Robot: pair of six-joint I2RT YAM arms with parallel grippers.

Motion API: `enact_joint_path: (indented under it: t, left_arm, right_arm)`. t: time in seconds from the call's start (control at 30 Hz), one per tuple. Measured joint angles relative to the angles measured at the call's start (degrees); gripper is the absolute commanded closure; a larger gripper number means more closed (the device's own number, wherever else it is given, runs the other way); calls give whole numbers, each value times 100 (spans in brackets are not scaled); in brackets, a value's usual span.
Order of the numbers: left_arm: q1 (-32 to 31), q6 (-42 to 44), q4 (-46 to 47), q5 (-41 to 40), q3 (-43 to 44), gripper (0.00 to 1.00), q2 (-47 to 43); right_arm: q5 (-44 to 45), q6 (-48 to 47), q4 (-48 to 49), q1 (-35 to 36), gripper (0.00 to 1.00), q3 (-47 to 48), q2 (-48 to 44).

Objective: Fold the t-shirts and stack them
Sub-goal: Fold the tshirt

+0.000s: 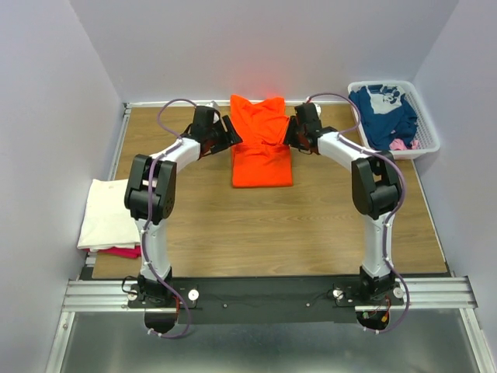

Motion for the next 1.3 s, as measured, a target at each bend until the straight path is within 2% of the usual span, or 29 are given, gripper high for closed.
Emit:
enact_joint_path:
  t: [0.07,0.2,0.27,0.33,0.47,0.6,1.0,1.3]
  left_arm:
    - [26,15,-4,-4,0,33,-81]
    - [7,24,24,-44,-92,65,-511]
    - [-85,46,48,-81,-188,68,-715]
    - [-278,55,81,-153,-245,68,-859]
    - [-459,146,-4,-291,-168,48,-669]
    - [-470,348,-256,-581,236,39,-166]
    - [-444,992,-1012,-1279,1539,37,612]
    - [-444,1224,-1233,-1248,1720,37,1086]
  right_arm:
    - [-4,-68,-2,-20,43,0,-13]
    - [-17,-164,4,-22,45,-111,-192]
    - [-11,-234,4,31,47,-184,-326]
    - [-13,-321,37,153,47,-184,-415]
    - [-24,-503,50,306,48,7,-295]
    - [-20,-699,72,393,48,293,-31]
    - [363,-990,61,437,48,326,122]
    - [487,-1036,55,437,48,326,122]
